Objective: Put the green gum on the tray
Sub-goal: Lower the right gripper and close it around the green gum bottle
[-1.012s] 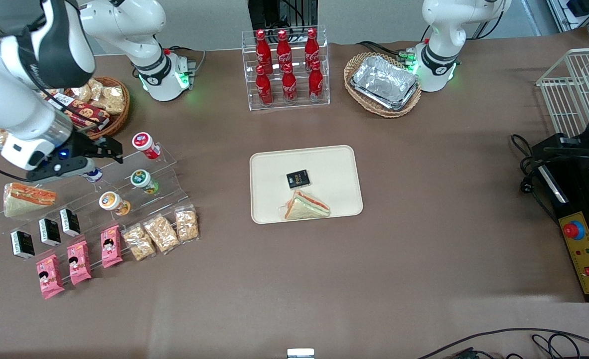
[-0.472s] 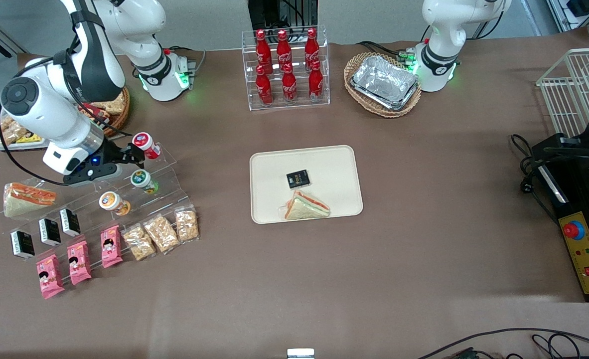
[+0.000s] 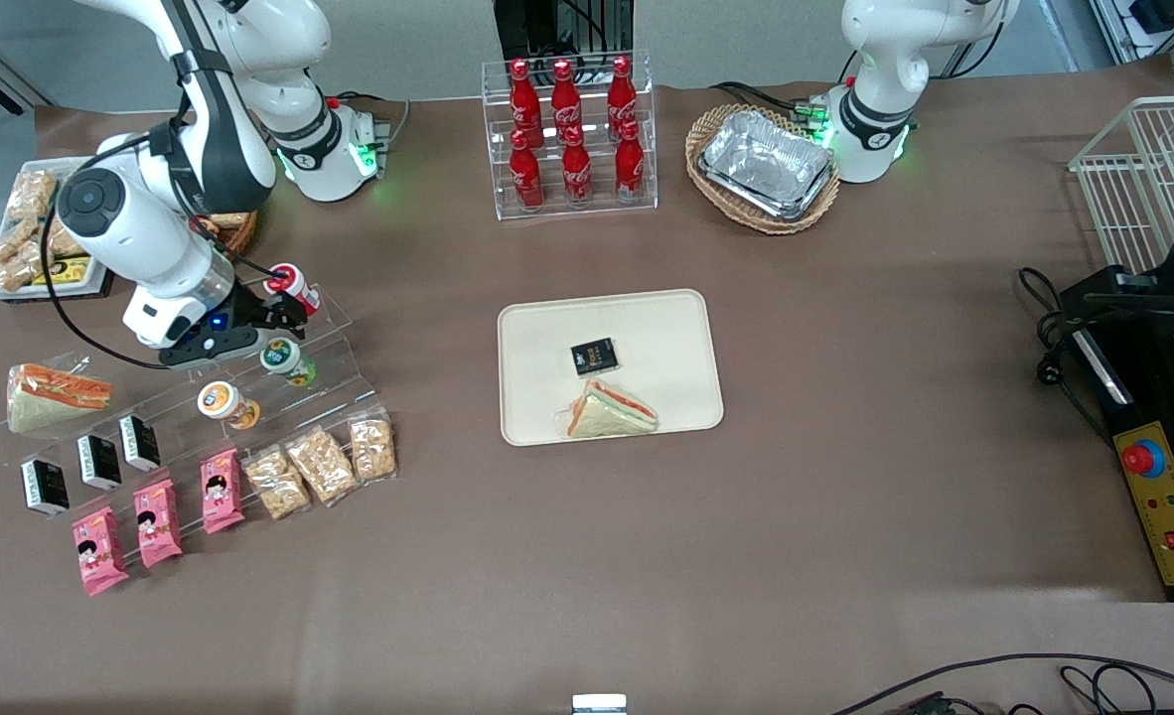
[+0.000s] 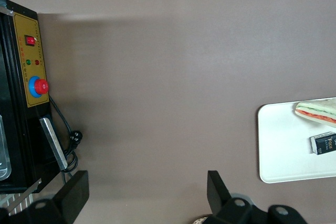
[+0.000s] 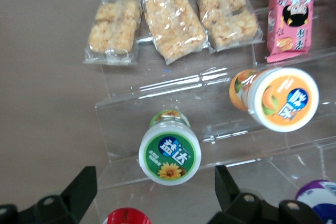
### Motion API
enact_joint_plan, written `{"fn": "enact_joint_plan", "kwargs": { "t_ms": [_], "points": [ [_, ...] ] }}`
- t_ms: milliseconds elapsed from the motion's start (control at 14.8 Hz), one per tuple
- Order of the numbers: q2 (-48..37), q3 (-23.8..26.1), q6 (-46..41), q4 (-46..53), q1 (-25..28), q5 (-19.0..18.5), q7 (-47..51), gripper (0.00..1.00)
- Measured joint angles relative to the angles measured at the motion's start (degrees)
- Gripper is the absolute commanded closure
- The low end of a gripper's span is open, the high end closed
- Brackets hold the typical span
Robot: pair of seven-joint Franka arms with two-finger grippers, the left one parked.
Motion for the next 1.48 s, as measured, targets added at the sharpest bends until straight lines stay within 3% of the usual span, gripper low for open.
{"fn": "enact_joint_plan", "kwargs": {
  "t_ms": [1080,1147,1350,1485],
  "points": [
    [4.2,0.0,11.9,-5.6,0.0,0.0,0.0,0.00],
    [4.4,0.0,12.5,-5.8,0.0,0.0,0.0,0.07],
    [4.8,-0.2,12.8,-5.8,0.0,0.0,0.0,0.62],
    [5.2,-0.2,12.9,-5.8,0.0,0.0,0.0,0.76]
  ]
}}
